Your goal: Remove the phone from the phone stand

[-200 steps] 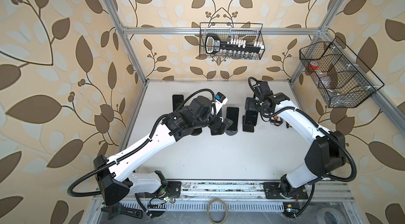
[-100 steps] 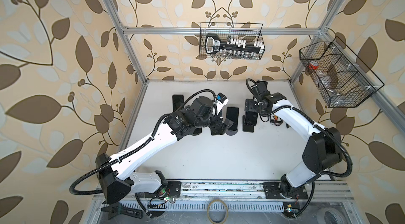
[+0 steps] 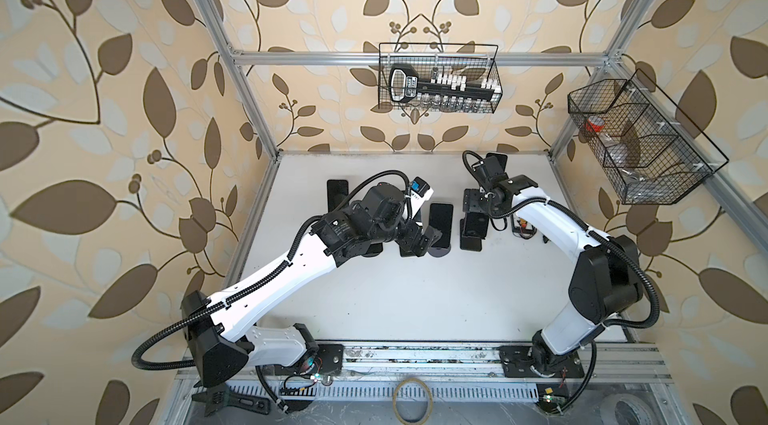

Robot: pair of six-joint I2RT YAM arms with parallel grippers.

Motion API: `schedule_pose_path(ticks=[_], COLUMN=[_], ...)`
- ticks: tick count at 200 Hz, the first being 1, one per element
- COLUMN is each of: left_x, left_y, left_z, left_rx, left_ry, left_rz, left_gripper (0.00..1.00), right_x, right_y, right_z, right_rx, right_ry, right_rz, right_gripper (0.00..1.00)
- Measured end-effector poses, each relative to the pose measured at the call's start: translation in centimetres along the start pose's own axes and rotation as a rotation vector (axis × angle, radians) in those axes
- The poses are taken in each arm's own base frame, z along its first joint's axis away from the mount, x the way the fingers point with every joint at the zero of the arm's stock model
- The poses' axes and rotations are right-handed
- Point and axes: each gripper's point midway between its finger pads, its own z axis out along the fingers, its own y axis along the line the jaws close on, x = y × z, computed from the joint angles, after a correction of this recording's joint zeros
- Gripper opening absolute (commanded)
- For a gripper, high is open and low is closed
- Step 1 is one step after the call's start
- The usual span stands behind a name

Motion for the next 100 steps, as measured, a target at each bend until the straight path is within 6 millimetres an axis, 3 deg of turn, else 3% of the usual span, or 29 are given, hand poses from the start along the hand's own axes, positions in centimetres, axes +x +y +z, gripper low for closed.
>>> schedule_pose_path(ticks=[100], left_x=[0.26], left_y=[0.04], left_z=[0.00], left_rx=[-0.002], left_ry=[0.010], left_rz=[-0.003], left_gripper=[0.99], right_x=[-0.28], right_y=[0.24], right_z=[0.21], right_rx=[-0.001], right_ry=[-0.006], right_rz=[-0.001], right_gripper=[0.81])
